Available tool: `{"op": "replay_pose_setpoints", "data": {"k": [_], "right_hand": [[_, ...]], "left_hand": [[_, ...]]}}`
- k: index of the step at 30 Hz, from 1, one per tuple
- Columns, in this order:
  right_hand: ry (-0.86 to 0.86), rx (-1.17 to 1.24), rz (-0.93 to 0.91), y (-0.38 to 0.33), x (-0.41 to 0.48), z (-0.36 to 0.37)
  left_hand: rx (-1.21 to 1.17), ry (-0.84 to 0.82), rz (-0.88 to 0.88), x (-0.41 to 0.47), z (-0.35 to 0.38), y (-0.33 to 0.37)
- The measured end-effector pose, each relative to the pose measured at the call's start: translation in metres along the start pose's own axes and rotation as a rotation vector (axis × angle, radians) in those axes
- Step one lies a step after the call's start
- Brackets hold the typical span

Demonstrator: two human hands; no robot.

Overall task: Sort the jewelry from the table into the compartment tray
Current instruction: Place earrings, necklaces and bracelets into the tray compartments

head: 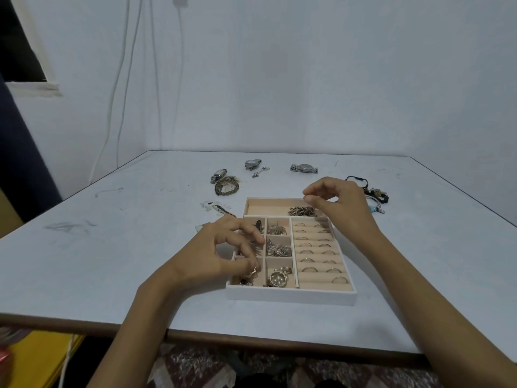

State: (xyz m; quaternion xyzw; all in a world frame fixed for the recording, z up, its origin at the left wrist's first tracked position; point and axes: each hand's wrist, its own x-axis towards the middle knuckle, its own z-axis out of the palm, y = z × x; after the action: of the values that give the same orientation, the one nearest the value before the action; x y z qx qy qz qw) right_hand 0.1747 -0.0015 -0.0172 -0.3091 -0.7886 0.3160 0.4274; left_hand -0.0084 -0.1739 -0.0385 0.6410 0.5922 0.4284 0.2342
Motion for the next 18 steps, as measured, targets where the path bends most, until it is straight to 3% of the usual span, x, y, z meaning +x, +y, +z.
{"op": "replay_pose_setpoints", "data": {"k": [3,6,12,18], "right_hand": [[-0.004,-0.001,0.005,0.0,0.0,0.0],[-0.007,-0.002,0.012,-0.001,0.0,0.001],[-0.028,0.011,0.042,-0.002,-0.001,0.003],[-0.202,0.055,0.026,-0.013,-0.005,0.006]], "left_hand": [[0.019,-0.012,0.016,0.0,0.001,-0.002],[-0.115,0.04,-0.018,0.002,0.001,-0.002],[0.349,0.321,-0.06,0.009,-0.014,-0.023],[0.73,0.067,-0.301,0.01,-0.006,-0.028]]}}
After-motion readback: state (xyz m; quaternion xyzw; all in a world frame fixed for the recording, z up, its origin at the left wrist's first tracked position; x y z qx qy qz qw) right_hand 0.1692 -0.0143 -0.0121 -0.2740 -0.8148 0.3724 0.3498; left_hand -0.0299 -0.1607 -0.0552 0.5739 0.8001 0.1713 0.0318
